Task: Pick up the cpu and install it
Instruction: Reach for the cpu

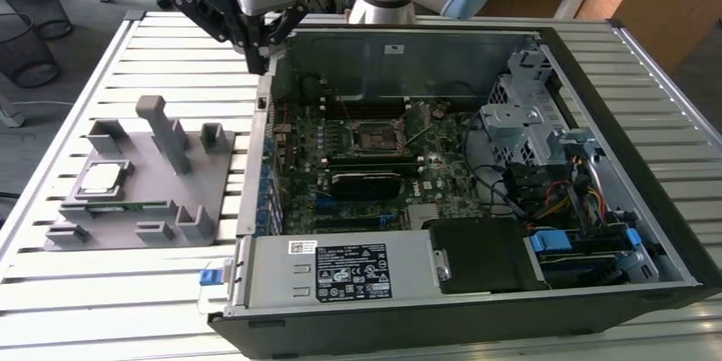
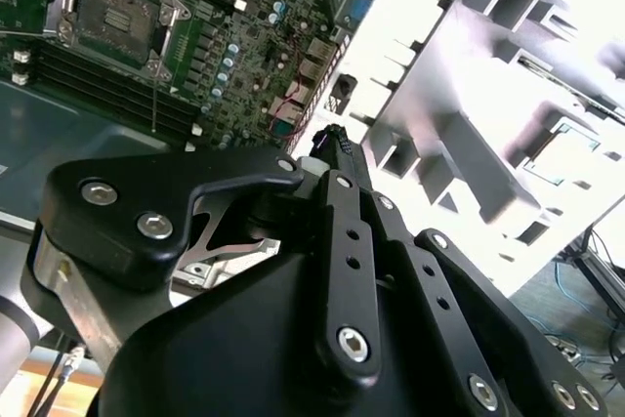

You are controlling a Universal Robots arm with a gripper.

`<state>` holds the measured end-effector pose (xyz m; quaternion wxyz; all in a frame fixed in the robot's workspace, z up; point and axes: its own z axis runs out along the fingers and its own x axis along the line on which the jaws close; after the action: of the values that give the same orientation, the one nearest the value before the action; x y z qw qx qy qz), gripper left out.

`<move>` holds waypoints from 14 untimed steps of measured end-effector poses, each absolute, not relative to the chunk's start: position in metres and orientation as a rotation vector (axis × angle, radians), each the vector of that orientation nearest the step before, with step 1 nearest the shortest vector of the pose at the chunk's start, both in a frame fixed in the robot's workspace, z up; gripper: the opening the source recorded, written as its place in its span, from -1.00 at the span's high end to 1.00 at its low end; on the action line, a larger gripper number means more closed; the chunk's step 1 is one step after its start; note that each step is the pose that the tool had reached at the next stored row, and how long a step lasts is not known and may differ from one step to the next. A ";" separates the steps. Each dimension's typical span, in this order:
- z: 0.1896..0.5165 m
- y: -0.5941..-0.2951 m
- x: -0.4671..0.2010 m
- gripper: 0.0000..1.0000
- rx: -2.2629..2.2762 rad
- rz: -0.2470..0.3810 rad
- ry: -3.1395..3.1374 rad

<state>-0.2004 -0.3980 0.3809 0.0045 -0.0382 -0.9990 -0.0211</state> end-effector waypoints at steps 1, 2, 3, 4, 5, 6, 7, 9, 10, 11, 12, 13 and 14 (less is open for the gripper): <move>0.381 -0.398 -0.201 0.79 -0.120 -0.066 -3.129; 0.381 -0.398 -0.202 0.79 -0.120 -0.066 -3.128; 0.380 -0.398 -0.203 0.79 -0.120 -0.066 -3.127; 0.380 -0.398 -0.205 0.79 -0.120 -0.065 -3.127; 0.380 -0.398 -0.207 0.79 -0.120 -0.065 -3.127; 0.380 -0.398 -0.209 0.79 -0.120 -0.066 -3.127; 0.379 -0.398 -0.211 0.79 -0.120 -0.066 -3.127; 0.379 -0.398 -0.215 0.79 -0.120 -0.066 -3.127; 0.378 -0.398 -0.217 0.79 -0.120 -0.066 -3.127; 0.378 -0.398 -0.220 0.79 -0.120 -0.066 -3.127; 0.378 -0.398 -0.222 0.79 -0.120 -0.066 -3.127; 0.378 -0.398 -0.223 0.79 -0.120 -0.066 -3.127; 0.378 -0.398 -0.224 0.79 -0.120 -0.066 -3.127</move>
<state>-0.2244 -0.3979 0.3780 0.0059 -0.0383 -0.9990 -0.0210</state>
